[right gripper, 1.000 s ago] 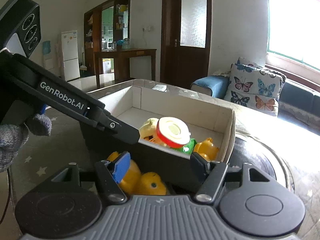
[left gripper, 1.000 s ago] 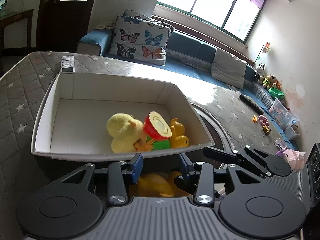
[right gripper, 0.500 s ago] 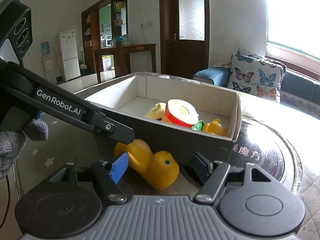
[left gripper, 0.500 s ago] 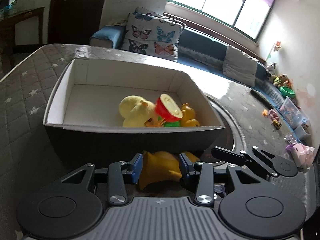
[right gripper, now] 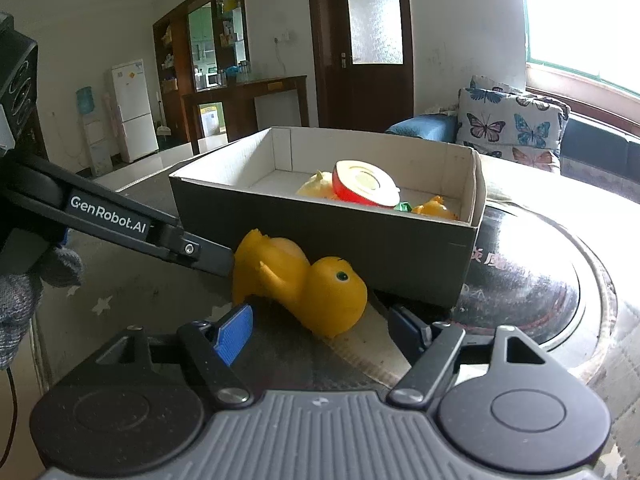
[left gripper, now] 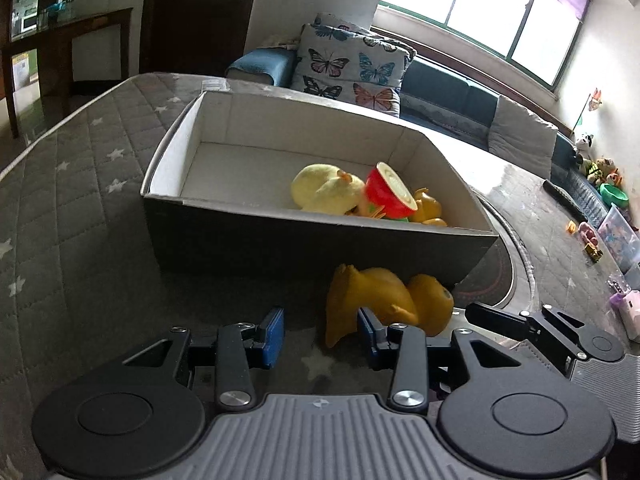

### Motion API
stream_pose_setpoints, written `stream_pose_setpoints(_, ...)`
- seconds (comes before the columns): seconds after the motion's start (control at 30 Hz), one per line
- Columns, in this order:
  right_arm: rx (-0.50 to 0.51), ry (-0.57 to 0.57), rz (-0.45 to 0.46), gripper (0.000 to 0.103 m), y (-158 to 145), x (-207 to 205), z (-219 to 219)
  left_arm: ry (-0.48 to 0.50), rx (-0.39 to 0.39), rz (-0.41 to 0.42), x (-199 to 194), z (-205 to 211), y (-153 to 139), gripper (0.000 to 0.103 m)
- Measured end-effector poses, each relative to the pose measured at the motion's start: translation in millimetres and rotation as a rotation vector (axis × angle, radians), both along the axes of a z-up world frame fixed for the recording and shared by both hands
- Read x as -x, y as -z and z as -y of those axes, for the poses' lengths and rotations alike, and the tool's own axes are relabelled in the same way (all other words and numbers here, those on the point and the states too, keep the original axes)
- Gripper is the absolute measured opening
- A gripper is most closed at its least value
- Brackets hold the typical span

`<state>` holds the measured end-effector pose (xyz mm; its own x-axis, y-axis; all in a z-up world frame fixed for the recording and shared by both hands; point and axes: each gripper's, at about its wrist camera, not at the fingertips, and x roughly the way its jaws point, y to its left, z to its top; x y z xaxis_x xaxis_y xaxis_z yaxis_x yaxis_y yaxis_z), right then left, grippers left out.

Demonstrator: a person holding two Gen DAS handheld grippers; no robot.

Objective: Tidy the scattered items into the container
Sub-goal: 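Move the left gripper down to the large yellow rubber duck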

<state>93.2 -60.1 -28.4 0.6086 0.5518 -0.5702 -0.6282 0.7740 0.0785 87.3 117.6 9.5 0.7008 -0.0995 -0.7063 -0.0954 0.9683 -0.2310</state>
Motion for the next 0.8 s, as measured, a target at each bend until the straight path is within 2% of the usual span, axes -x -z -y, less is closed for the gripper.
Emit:
stream_pose_setpoints(0.67,0.033,-0.005,0.019,0.076,4.7,-12.1,-16.7,0.007,0.13,0.003,-12.9,-9.6,-2.5,0.042)
stream_pose_setpoints(0.8,0.04,-0.015,0.014,0.067,6.6,-16.1,-19.8,0.009,0.155,-0.001,-13.8,-12.1,-2.3,0.042)
